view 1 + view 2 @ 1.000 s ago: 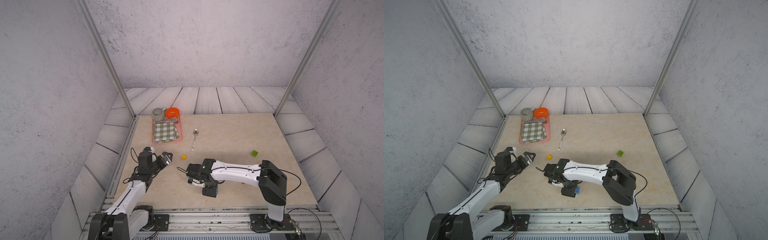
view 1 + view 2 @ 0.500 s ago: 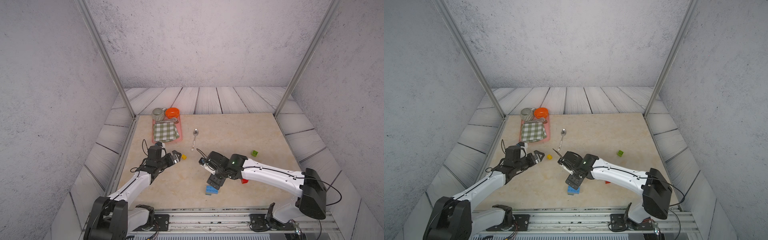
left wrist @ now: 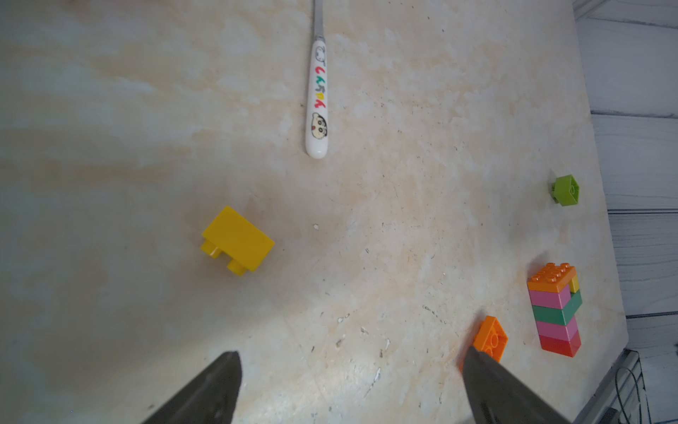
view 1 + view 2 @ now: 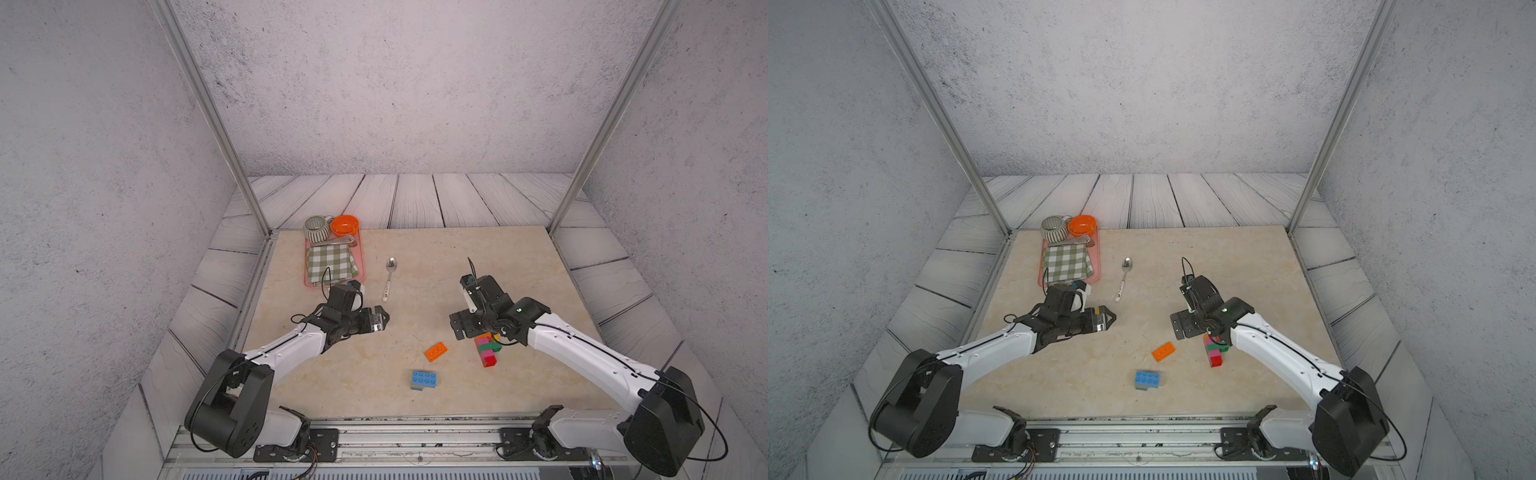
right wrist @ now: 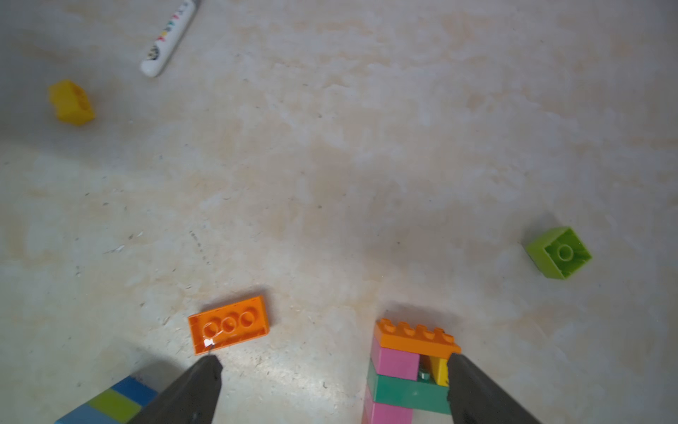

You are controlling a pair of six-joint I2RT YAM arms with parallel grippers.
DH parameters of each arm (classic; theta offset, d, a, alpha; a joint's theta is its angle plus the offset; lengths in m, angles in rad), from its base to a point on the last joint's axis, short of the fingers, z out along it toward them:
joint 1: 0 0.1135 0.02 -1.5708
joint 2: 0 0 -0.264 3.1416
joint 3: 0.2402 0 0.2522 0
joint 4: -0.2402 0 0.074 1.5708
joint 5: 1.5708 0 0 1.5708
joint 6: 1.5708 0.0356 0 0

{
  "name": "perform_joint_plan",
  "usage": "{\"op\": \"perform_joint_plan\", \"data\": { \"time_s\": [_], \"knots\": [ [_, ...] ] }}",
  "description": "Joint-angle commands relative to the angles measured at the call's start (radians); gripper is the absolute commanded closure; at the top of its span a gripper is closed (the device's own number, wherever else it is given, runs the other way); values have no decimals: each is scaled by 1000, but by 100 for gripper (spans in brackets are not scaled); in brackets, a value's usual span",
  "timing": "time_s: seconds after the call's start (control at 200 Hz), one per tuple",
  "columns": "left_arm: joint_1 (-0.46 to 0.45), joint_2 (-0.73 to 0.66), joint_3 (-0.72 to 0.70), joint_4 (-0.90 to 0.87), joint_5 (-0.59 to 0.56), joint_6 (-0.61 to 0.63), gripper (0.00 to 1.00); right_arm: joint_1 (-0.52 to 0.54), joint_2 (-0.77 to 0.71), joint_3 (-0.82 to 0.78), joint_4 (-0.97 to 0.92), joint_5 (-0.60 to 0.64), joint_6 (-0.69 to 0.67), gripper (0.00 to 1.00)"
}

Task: Assemble the letter p with lego
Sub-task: Pick up the lego brick from the center of the board.

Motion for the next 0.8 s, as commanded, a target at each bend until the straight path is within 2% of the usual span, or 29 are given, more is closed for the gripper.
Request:
{"op": "perform_joint_plan", "data": {
  "time_s": [0.0,0.07,0.245,0.335,0.43,0.575,0.706,0.796],
  "knots": [
    [-30,5,35,-16,0,46,2,-92,-23,-32,21,22,96,1],
    [-45,8,41,-24,-6,54,2,-174,-22,-50,47,5,114,1],
    [-49,-1,47,-41,-21,65,2,-359,57,-59,100,76,224,1],
    [-49,-7,47,-42,-21,66,2,-434,117,-50,139,75,244,0],
    [-50,-12,48,-46,-20,66,2,-496,184,-30,173,67,260,4],
    [-50,-26,46,-53,-23,69,2,-548,318,55,174,3,259,8],
    [-50,-33,45,-54,-23,69,2,-551,427,136,151,4,261,20],
    [-49,-34,45,-54,-22,69,2,-553,481,164,149,4,262,21]
  ]
}}
